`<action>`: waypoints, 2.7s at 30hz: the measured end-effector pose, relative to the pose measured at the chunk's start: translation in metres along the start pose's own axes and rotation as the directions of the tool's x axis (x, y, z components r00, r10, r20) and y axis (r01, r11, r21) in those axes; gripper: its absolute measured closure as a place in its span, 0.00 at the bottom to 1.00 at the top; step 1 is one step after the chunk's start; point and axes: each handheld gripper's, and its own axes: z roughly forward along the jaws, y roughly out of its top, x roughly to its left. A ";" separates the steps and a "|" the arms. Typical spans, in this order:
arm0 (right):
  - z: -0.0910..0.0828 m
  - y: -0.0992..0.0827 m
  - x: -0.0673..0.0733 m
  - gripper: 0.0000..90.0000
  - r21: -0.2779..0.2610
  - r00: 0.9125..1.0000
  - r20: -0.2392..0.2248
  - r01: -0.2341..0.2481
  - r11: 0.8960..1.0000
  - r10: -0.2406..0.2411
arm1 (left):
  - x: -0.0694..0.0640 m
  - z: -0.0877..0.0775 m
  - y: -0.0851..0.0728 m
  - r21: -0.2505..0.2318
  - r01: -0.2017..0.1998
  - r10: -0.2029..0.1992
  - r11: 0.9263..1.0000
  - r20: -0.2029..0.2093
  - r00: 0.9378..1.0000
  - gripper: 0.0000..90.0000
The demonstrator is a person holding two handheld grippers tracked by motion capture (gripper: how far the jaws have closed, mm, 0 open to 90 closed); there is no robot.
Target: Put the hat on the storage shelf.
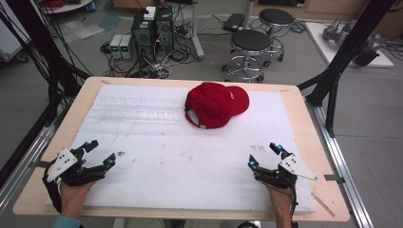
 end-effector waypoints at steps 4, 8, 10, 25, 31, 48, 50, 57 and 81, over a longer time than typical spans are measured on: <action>0.003 0.003 0.001 0.11 0.008 1.000 -0.001 0.010 1.000 -0.010 | 0.000 0.000 0.000 -0.001 0.000 0.000 1.000 -0.003 1.000 0.17; 0.006 0.009 0.001 0.11 0.008 1.000 0.001 0.014 1.000 -0.014 | 0.000 0.000 0.000 -0.001 0.000 0.000 1.000 -0.003 1.000 0.17; 0.010 0.015 0.000 0.11 0.025 1.000 -0.015 0.010 1.000 -0.010 | 0.000 0.000 0.000 -0.001 0.001 -0.001 1.000 -0.003 1.000 0.17; 0.073 0.080 -0.004 0.11 0.103 0.990 -0.138 0.046 0.994 -0.031 | 0.001 0.000 0.000 0.001 0.004 -0.004 1.000 -0.006 1.000 0.17; 0.104 0.095 -0.001 0.11 0.144 0.984 -0.160 0.100 0.985 -0.076 | 0.001 0.000 0.000 0.000 0.007 -0.007 1.000 -0.005 1.000 0.17; 0.168 0.099 -0.017 0.11 0.219 0.984 -0.172 0.092 0.971 -0.055 | 0.001 0.000 0.000 -0.001 0.012 -0.012 1.000 -0.012 1.000 0.17; 0.172 0.099 -0.018 0.11 0.221 0.984 -0.171 0.084 0.972 -0.046 | 0.001 0.000 0.000 0.000 0.013 -0.013 1.000 -0.011 1.000 0.17; 0.195 0.095 -0.017 0.11 0.264 0.979 -0.193 0.110 0.958 -0.059 | 0.002 0.000 0.000 -0.001 0.019 -0.019 1.000 -0.012 1.000 0.17; 0.221 0.066 -0.011 0.78 0.414 0.988 -0.131 0.129 0.901 -0.081 | 0.002 0.000 0.000 0.001 0.019 -0.019 1.000 -0.013 1.000 0.17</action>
